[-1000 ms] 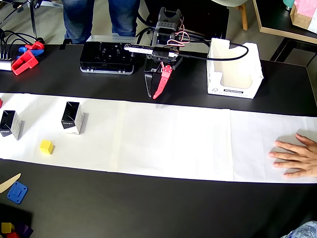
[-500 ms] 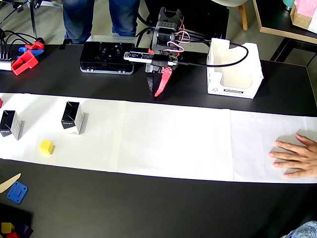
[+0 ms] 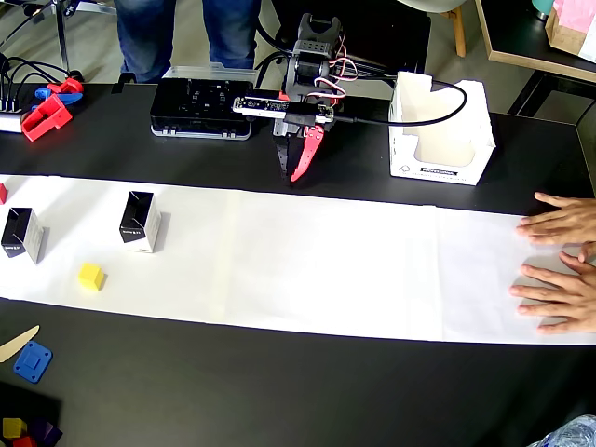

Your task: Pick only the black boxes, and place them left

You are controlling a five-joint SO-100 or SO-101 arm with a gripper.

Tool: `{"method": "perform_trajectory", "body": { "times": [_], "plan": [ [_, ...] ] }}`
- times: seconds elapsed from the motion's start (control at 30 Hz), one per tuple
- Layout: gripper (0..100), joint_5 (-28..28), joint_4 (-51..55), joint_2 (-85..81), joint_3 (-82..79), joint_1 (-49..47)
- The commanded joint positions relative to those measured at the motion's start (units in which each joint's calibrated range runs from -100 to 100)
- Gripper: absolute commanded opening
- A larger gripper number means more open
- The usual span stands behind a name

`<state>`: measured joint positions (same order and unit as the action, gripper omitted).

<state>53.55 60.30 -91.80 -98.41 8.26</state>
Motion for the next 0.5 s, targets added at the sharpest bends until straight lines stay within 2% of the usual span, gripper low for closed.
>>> {"method": "perform_trajectory", "body": {
  "times": [0.0,0.47],
  "plan": [
    [0,0.18,0.19,0.01,-0.70,-0.77],
    [0,0.13,0.19,0.01,-0.70,-0.07]
  ]
}}
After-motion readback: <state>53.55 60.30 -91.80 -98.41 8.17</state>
